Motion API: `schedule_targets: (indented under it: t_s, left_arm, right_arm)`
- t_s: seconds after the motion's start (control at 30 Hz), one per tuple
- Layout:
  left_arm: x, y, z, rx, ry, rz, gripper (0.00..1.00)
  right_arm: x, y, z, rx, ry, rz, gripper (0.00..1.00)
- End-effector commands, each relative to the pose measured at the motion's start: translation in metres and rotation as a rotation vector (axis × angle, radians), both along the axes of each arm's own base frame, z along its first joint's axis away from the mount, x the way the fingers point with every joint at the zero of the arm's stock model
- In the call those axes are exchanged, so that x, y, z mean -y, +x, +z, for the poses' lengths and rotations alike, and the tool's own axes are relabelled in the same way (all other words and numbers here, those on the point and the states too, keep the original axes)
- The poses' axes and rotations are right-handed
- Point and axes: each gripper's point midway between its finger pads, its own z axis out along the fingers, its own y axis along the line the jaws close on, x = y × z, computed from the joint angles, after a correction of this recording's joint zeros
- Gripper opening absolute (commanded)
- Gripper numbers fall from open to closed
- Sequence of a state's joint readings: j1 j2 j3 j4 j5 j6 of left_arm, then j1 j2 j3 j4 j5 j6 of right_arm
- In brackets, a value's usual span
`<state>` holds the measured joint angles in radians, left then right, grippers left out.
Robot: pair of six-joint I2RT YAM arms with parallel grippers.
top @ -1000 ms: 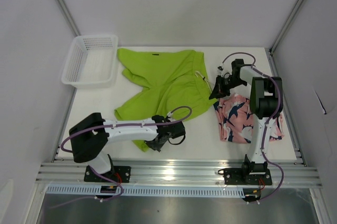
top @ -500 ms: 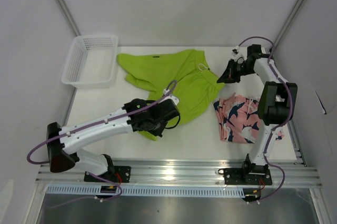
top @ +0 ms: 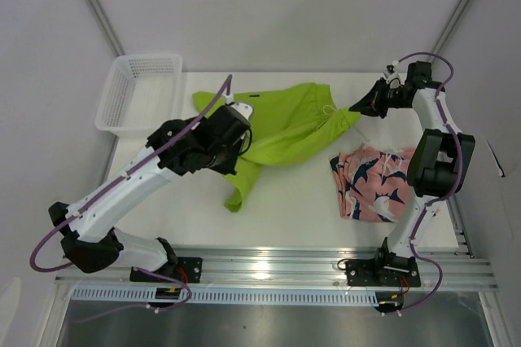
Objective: Fold and stack the shorts
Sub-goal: Flatten the shorts out
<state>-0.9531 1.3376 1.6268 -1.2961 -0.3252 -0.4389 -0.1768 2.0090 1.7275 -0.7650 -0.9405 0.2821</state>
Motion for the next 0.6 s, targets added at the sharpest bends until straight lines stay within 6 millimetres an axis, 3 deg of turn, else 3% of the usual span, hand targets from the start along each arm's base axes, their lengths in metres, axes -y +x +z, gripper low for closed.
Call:
schedule_targets:
  t_s: [0.0, 0.03, 0.13, 0.37, 0.5, 0.57]
  left_arm:
    - [-0.028, 0.033, 0.005, 0.024, 0.092, 0.087, 0.0]
    - [-0.041, 0.046, 0.007, 0.036, 0.099, 0.145, 0.0]
    - [-0.053, 0.065, 0.008, 0.038, 0.093, 0.212, 0.0]
    - [-0.106, 0.112, 0.016, 0.056, 0.088, 0.442, 0.0]
    - [-0.116, 0.136, 0.017, 0.07, 0.083, 0.507, 0.0]
    - [-0.112, 0.143, 0.022, 0.08, 0.067, 0.502, 0.0]
  right_arm:
    - [-0.003, 0.016, 0.052, 0.107, 0.064, -0.038, 0.0]
    - [-0.003, 0.018, 0.054, 0.111, 0.068, -0.046, 0.0]
    - [0.0, 0.029, 0.062, 0.126, 0.082, -0.086, 0.0]
    - [-0.007, 0.057, 0.078, 0.165, 0.099, -0.104, 0.0]
    - [-0.016, 0.07, 0.08, 0.174, 0.106, -0.091, 0.0]
    - [-0.022, 0.07, 0.086, 0.189, 0.107, -0.081, 0.0]
